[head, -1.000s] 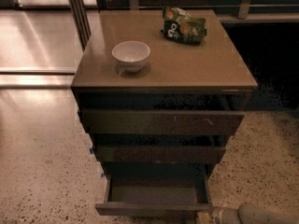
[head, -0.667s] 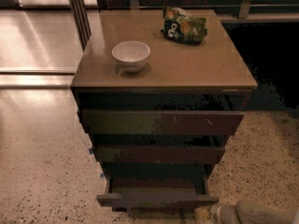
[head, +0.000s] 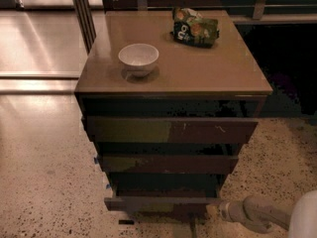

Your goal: Close bottom drawer

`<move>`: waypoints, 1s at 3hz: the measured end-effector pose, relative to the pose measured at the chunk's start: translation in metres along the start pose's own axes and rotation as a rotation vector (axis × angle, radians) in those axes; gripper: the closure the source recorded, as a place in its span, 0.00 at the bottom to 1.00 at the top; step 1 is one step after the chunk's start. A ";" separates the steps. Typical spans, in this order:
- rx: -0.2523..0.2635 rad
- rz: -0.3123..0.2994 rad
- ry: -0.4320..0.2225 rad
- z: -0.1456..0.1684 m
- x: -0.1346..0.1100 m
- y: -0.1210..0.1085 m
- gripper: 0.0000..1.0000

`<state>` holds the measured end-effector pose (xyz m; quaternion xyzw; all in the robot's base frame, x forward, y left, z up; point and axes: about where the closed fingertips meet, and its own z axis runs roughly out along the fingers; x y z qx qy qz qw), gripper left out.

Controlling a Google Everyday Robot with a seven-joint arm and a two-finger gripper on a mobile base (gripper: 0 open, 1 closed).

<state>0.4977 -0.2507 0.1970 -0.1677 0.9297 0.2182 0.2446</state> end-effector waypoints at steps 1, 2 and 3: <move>0.020 -0.030 0.001 0.006 -0.020 -0.010 1.00; 0.034 -0.046 0.017 0.013 -0.029 -0.019 1.00; 0.044 -0.042 0.024 0.017 -0.030 -0.027 1.00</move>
Offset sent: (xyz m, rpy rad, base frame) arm 0.0533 -0.0116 -0.0026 -0.0873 -0.0140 0.0305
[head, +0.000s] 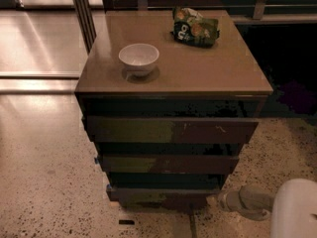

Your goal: Close bottom drawer

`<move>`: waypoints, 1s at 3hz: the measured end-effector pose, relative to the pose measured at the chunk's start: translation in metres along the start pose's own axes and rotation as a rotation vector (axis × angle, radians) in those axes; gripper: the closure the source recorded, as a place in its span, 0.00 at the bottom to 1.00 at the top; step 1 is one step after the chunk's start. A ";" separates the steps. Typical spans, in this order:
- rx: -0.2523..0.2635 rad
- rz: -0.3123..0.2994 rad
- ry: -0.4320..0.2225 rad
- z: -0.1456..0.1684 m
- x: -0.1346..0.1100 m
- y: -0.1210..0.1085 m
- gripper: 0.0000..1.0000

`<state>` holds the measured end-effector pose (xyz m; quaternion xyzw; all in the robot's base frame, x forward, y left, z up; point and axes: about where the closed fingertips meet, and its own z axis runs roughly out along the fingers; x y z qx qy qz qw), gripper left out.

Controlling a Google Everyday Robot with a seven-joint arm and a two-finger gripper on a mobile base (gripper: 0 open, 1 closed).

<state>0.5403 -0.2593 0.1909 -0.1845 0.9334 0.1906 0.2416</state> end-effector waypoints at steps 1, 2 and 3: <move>0.013 0.020 -0.009 0.005 0.000 -0.007 1.00; 0.019 0.016 -0.014 0.013 -0.011 -0.013 1.00; 0.025 -0.008 -0.016 0.014 -0.025 -0.017 1.00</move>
Offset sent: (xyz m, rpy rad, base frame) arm 0.0393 -0.0061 -0.0074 -0.0141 -0.0250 -0.0310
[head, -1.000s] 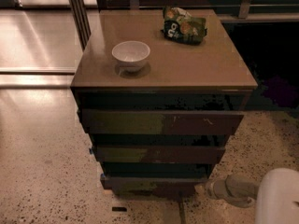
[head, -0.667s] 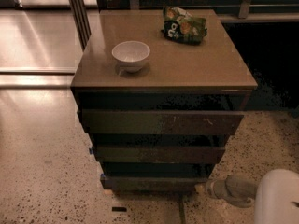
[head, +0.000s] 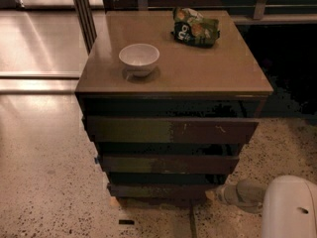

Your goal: Close bottom drawer

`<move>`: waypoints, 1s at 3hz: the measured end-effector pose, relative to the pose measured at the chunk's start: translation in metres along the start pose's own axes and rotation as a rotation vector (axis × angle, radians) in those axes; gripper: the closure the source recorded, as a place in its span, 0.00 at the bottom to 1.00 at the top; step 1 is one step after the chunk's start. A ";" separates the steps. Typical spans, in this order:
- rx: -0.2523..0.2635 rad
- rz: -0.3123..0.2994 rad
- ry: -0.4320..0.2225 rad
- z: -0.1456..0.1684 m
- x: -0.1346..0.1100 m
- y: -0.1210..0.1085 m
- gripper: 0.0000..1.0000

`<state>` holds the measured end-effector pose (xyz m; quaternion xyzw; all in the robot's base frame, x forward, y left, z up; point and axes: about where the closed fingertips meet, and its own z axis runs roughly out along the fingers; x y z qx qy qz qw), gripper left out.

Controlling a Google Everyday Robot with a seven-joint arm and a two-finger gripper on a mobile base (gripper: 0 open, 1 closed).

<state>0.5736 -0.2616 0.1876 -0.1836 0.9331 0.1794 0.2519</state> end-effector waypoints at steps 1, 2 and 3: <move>0.007 -0.022 0.006 -0.001 -0.010 -0.004 1.00; 0.013 -0.032 0.013 -0.001 -0.015 -0.008 1.00; 0.013 -0.053 0.030 0.001 -0.020 -0.008 1.00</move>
Offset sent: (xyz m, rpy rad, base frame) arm 0.0234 -0.0109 0.0113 -0.0475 -0.0070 0.0237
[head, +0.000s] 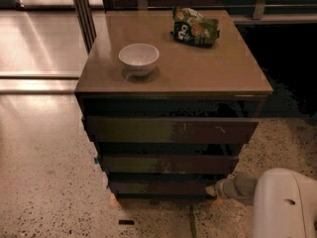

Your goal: Close bottom drawer

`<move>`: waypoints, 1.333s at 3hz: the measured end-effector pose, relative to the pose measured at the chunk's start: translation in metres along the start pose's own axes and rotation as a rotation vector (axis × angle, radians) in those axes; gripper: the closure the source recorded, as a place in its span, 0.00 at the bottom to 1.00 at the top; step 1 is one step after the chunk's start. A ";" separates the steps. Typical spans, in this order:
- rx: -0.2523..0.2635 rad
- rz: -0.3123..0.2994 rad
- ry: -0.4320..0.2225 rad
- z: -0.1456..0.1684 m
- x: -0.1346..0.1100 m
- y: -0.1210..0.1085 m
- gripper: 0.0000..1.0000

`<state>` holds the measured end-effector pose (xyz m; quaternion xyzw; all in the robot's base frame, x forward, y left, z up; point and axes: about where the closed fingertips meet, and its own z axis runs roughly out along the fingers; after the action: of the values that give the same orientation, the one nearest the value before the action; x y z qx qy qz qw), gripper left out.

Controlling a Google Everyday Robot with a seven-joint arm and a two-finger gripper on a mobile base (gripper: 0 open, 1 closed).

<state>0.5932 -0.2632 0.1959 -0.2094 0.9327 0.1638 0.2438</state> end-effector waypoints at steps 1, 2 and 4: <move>-0.066 0.005 0.049 -0.005 0.025 0.015 1.00; -0.181 0.064 0.117 -0.037 0.076 0.048 1.00; -0.244 0.136 0.120 -0.109 0.140 0.116 0.64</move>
Offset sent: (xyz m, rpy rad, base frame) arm -0.2278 0.0033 0.0097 0.2429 0.3976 0.1070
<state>0.3853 -0.2521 0.2362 -0.1835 0.9307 0.2792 0.1487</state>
